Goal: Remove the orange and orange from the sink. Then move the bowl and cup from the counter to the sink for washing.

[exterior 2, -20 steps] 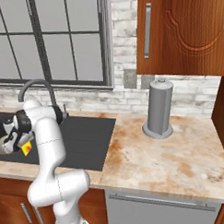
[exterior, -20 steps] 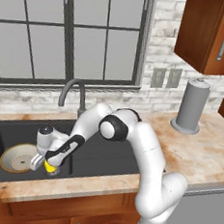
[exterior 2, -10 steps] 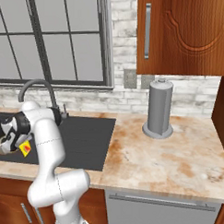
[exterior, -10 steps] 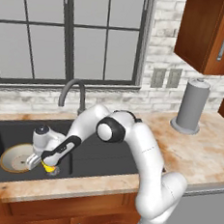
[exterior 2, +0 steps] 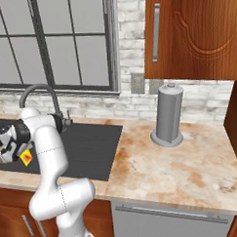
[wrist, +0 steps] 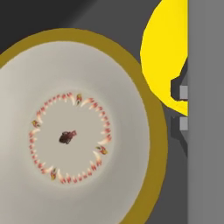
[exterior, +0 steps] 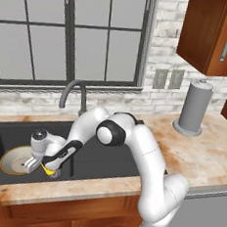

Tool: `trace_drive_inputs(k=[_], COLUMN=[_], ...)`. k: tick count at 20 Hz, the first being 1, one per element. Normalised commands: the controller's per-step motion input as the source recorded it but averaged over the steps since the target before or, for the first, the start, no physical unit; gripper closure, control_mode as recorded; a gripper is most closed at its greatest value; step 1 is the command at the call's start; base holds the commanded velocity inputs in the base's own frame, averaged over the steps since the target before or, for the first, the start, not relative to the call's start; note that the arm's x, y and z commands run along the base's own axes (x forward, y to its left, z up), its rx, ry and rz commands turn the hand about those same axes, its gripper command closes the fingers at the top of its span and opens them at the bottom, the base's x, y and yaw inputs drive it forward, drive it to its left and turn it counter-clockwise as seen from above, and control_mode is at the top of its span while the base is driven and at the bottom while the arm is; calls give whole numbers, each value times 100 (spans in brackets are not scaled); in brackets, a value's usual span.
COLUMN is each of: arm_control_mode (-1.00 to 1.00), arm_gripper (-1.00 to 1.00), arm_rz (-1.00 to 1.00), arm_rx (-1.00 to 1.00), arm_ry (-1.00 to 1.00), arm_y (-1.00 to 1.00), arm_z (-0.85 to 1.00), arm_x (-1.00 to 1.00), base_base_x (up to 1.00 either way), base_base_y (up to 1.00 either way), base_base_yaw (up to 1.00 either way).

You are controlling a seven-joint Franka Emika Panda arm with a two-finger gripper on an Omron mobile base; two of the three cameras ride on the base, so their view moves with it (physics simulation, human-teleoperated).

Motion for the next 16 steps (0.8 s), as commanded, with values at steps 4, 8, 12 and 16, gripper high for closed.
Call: trace_drive_inputs(k=[4, 8, 12, 16], arm_control_mode=[-100, -100, -100, -100], arm_gripper=[100, 100, 100, 100], arm_rz=[-6, -7, -6, -6], arm_rx=[0, 0, 0, 0], arm_ry=[-2, 0, 0, 0], arm_y=[-19, -21, -25, -21], arm_z=[-21, -19, -19, -20], arm_x=[0, 0, 0, -1], base_base_x=[0, 0, 0, 0], base_base_y=[0, 0, 0, 0], base_base_yaw=[0, 0, 0, 0])
